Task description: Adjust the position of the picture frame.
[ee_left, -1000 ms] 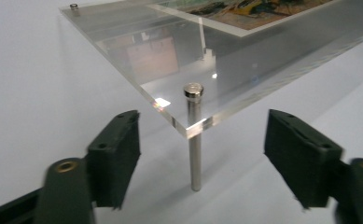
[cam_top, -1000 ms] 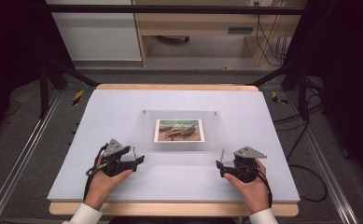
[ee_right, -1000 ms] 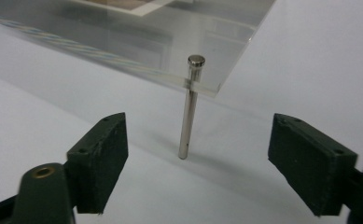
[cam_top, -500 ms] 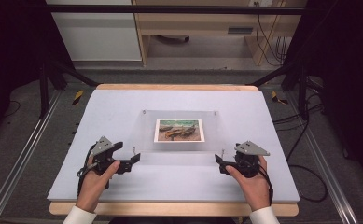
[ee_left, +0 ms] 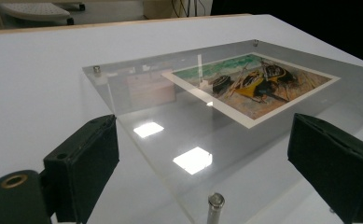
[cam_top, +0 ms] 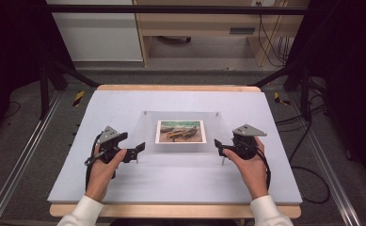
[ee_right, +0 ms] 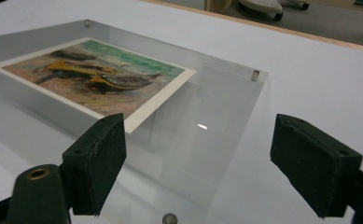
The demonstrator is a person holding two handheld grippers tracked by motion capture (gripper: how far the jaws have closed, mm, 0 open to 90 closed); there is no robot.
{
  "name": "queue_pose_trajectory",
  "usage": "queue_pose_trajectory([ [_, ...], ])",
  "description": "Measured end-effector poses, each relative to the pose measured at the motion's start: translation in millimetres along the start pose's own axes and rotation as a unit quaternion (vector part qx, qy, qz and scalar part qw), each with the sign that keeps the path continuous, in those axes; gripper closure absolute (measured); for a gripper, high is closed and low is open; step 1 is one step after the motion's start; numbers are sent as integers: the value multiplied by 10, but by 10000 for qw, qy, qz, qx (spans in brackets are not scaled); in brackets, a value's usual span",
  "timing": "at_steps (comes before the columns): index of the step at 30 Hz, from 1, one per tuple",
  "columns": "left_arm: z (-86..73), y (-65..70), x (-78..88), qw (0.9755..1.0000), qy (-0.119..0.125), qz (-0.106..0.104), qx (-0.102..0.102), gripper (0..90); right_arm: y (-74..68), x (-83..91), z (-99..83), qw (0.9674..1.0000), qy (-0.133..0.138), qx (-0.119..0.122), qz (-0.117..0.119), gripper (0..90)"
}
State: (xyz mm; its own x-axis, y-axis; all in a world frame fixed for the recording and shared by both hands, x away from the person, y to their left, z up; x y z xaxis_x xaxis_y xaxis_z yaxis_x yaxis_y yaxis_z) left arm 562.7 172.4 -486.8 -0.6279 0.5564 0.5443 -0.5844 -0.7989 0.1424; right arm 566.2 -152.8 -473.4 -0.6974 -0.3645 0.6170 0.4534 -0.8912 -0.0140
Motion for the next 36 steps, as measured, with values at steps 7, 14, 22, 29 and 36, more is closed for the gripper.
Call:
queue_pose_trajectory([
  [7,-104,48,-27,9996,-77,-155,224,75,-88,-103,-135,9993,-179,-144,284,236],
  [14,-138,23,-68,9976,-73,-303,611,122,-89,-156,-194,9982,-300,-376,350,266],
  [22,-172,24,-130,9954,-209,-488,802,157,-78,-200,-210,9948,-337,-678,677,230],
  [29,-170,-19,-203,9917,-288,-641,1077,153,-70,-248,-227,9894,-471,-1028,913,194],
  [36,-163,-27,-270,9892,-427,-850,1118,142,-58,-264,-248,9843,-593,-1254,1091,181],
])
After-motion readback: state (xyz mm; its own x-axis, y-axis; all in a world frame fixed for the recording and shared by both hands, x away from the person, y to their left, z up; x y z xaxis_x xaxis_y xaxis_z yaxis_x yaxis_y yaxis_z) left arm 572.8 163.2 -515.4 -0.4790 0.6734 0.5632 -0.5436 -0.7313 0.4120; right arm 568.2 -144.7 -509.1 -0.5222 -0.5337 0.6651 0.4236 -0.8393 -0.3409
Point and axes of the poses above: each handheld gripper's, and its own axes: x roughly backward along the jaws, z roughly out of its top, y roughly to its right, the point moved 10 cm from there along -x, roughly forward along the jaws, and after that the axes turned 8 degrees about -y, right-handed, at the moved point
